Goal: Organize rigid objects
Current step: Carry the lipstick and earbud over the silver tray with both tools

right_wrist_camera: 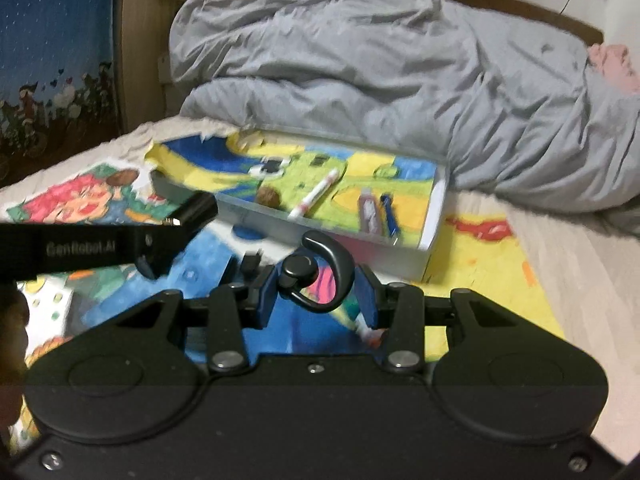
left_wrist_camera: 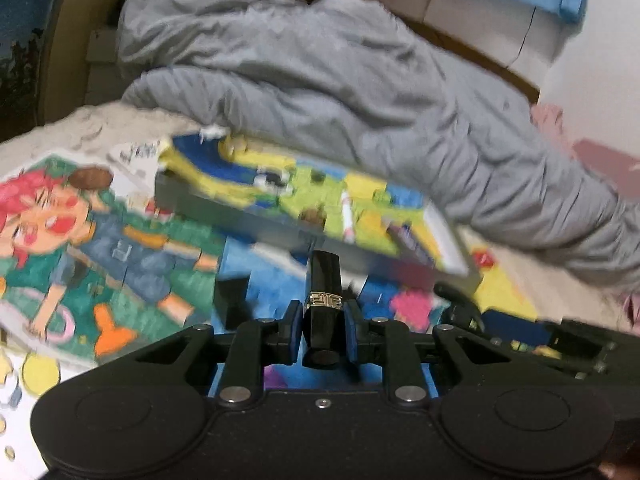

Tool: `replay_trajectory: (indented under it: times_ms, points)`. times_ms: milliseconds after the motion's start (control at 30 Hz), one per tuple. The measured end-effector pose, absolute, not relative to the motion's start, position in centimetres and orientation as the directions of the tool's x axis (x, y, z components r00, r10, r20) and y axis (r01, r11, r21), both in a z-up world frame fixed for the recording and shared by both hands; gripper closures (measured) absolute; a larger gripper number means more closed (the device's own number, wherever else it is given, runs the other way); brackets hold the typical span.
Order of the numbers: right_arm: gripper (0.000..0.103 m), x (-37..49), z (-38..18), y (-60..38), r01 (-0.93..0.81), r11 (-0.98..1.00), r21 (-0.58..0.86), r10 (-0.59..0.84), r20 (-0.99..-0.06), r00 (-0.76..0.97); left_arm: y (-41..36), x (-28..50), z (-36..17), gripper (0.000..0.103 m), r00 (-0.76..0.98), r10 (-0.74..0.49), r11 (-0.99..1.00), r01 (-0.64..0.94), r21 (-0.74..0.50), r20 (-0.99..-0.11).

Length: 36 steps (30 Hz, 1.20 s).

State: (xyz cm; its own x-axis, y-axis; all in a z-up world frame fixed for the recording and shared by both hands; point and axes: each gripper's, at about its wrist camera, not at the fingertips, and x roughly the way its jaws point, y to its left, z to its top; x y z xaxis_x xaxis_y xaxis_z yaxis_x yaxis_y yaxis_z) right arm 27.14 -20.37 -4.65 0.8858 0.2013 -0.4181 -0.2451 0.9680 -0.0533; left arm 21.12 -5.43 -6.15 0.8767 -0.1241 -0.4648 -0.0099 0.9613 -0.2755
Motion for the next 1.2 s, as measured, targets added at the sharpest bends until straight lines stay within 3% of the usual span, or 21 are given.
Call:
replay_trajectory:
  times_ms: [200, 433, 767, 1200]
  points:
    - [0.070, 29.7, -3.1, -21.5, -0.176, 0.984, -0.031, 0.154, -0.350, 0.924, -6.5, 24.4, -3.6, 0.080, 0.914, -0.112, 0.969, 0.014, -0.246, -0.391]
    - [0.070, 33.6, -3.3, -22.8, -0.133, 0.991, 0.001, 0.126, -0.327, 0.937, -6.5, 30.3, -3.3, 0.080, 0.915, -0.079, 0.967, -0.026, -0.254, -0.395]
    - [0.070, 36.9, -6.0, -23.7, -0.108, 0.993, 0.044, 0.117, -0.380, 0.918, -8.1, 36.5, -5.8, 0.080, 0.889, -0.130, 0.970, 0.021, -0.243, -0.440]
    - [0.070, 37.2, -6.5, -23.1, -0.130, 0.991, 0.035, 0.133, -0.430, 0.893, -9.6, 38.0, -7.1, 0.080, 0.858, -0.176, 0.971, 0.070, -0.229, -0.483]
